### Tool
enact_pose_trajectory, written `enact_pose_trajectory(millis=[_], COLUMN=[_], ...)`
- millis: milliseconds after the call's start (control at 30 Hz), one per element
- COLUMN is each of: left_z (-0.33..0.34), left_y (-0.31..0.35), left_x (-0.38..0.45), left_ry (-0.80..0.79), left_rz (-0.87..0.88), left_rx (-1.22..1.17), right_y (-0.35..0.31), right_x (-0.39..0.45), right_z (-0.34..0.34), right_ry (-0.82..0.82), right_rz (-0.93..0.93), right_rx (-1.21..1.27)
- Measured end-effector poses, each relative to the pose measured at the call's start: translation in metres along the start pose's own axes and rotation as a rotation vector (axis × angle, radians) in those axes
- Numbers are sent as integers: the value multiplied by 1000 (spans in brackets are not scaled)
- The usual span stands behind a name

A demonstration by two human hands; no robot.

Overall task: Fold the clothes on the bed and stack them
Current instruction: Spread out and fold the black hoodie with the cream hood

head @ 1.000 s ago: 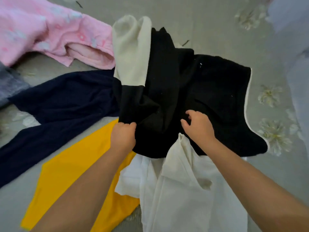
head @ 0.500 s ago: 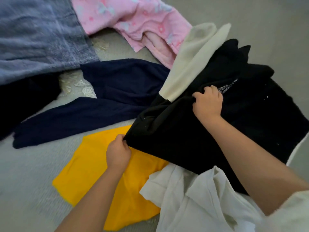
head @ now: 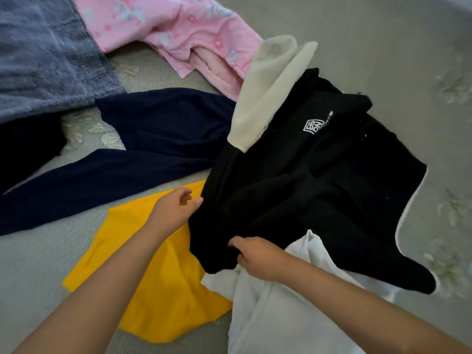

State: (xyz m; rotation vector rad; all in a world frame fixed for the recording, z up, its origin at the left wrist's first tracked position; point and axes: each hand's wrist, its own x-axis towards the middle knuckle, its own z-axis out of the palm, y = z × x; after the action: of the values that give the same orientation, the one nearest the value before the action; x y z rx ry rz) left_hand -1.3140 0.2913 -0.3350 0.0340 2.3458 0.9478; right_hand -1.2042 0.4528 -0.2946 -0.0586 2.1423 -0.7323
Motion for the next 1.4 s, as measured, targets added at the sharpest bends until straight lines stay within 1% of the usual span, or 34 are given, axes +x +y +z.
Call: enact_pose_trajectory(millis=[33,67,100,167,200,233,267,300,333,400,467,533,567,633,667,733,767,833,867,900,933,967,1000,1033,1067,1100,1133,1200,1233,1267,1300,1367,1400], left_z=[6,12,18,29,34,37,40,41,40,29,12,-7,-14,-24,-25,-21,-18,-10,-8,-8,-9,-9,-8,-8,-8,-7,-7,-5,-4,-3,-2,-1,-1], left_y=[8,16,24,41,48,55,59,60,59,49,33,13,2,-22,-34,-55,-62,-69,-68,-64,-58,-51,-43,-36,-29,-25,-23,-22,-23,-24,-26,-29,-30], left_x=[2,5,10,20,26,32,37,41,44,46,44,41,40,36,32,22,17,13,14,17,22,28,33,39,43,48,52,58,61,63,64,64,64], left_ry=[-11,-7,10,68,103,143,189,237,284,372,437,459,461,464,460,418,375,280,257,258,278,301,315,324,337,359,384,433,450,457,451,420,404], left_rz=[34,77,119,162,154,136,115,95,68,7,-26,-92,-150,-272,-323,-399,-427,-446,-439,-419,-379,-326,-274,-236,-210,-192,-175,-138,-126,-122,-124,-138,-145], left_rx=[55,114,161,235,267,281,266,216,145,6,-56,-65,-78,-101,-101,-83,-59,13,48,76,94,108,124,139,150,156,155,127,109,95,90,95,97], right_y=[3,7,11,19,26,33,41,50,56,68,73,73,73,69,65,51,45,42,44,45,47,48,49,48,47,45,44,41,42,44,46,49,50], right_x=[-3,-6,-7,-8,-6,-3,1,6,11,26,44,62,69,82,87,92,92,88,86,85,86,89,95,102,110,119,127,139,143,145,148,152,155], right_z=[-4,-12,-25,-59,-76,-93,-108,-121,-132,-147,-154,-160,-164,-169,-168,-154,-143,-131,-133,-141,-152,-165,-178,-190,-198,-205,-212,-220,-222,-222,-221,-216,-213], right_ry=[-47,-47,-12,130,243,372,513,628,682,657,639,652,631,542,497,382,294,140,139,211,362,546,707,810,863,873,848,758,723,707,696,623,569], right_rz=[-22,-46,-46,39,86,117,137,154,164,196,257,331,374,402,379,272,213,127,99,82,73,77,97,129,168,225,299,453,500,508,477,339,269], right_rx=[-96,-131,-93,147,235,249,162,13,-147,-366,-433,-447,-476,-651,-753,-818,-793,-652,-535,-410,-316,-291,-329,-401,-480,-549,-595,-620,-628,-665,-748,-919,-951])
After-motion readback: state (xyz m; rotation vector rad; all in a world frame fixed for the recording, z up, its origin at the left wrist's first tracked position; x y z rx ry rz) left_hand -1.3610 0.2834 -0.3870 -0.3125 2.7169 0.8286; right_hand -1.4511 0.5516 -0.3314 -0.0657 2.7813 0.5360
